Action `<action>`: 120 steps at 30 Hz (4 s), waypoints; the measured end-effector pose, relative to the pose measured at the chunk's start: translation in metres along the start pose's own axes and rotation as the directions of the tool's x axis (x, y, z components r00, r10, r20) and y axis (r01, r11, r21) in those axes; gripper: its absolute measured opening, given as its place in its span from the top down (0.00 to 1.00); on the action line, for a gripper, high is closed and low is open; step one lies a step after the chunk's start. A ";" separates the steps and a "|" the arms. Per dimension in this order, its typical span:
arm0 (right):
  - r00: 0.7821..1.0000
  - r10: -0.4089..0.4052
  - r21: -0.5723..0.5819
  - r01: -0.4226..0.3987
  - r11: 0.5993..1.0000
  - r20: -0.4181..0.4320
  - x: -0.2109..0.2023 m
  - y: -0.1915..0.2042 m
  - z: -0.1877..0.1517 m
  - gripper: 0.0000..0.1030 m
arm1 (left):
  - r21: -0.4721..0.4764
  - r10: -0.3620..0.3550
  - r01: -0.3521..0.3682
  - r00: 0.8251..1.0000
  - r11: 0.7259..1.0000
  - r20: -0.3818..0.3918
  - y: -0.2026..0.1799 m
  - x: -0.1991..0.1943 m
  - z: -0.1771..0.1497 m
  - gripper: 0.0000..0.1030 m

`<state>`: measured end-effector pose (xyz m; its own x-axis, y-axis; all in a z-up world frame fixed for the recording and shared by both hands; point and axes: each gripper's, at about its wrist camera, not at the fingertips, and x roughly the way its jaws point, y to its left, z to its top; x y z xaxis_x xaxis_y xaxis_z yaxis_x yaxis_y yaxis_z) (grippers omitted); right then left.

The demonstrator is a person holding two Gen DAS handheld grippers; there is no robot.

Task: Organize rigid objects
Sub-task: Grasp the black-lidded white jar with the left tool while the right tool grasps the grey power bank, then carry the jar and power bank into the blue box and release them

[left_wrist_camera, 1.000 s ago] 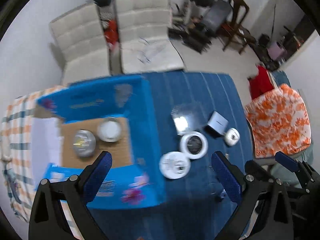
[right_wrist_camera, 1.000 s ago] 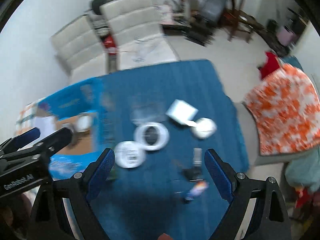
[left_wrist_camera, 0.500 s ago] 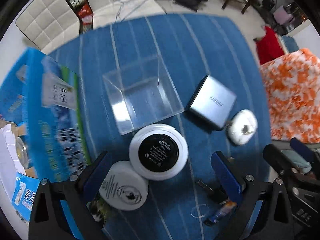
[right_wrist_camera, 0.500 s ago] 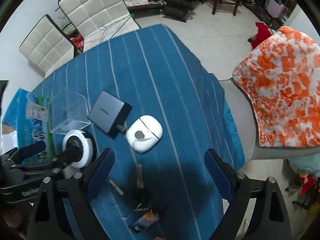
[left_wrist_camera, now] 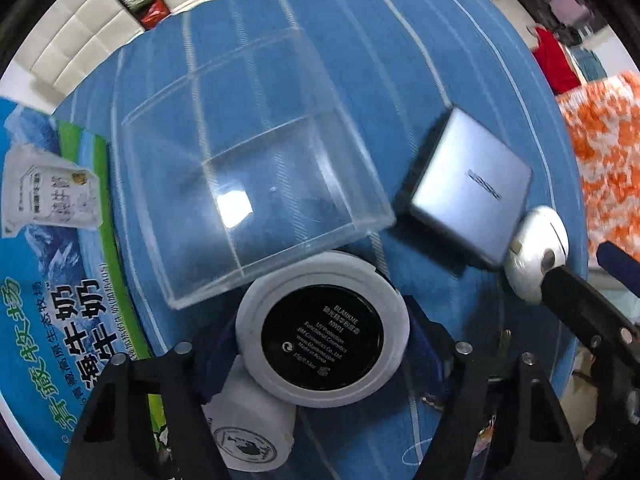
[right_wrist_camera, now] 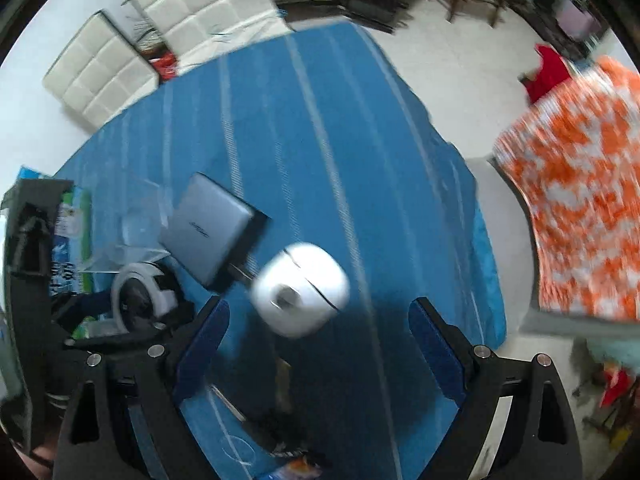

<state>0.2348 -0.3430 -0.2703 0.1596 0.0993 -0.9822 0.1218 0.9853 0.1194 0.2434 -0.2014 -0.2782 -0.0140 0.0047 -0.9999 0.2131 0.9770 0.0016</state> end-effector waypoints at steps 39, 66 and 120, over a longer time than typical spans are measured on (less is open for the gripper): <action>0.995 -0.101 -0.266 0.101 0.959 0.015 0.054 0.037 0.065 0.16 | -0.186 -0.053 0.060 0.998 0.981 0.038 0.056 -0.008 0.006 0.29; 0.986 -0.165 -0.093 0.164 0.982 0.003 0.032 0.031 0.023 0.41 | -0.082 0.018 -0.008 0.993 0.997 0.114 0.021 -0.007 -0.010 0.29; 0.988 0.086 -0.101 -0.074 0.992 0.130 -0.098 0.321 -0.045 0.41 | -0.356 0.067 0.059 0.941 0.932 0.331 0.335 -0.149 -0.128 0.29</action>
<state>0.2138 -0.0297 -0.1425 0.2959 0.1652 -0.9408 0.0104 0.9843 0.1761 0.1921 0.1523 -0.1272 0.3248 -0.0004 -0.9458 -0.1503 0.9873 -0.0520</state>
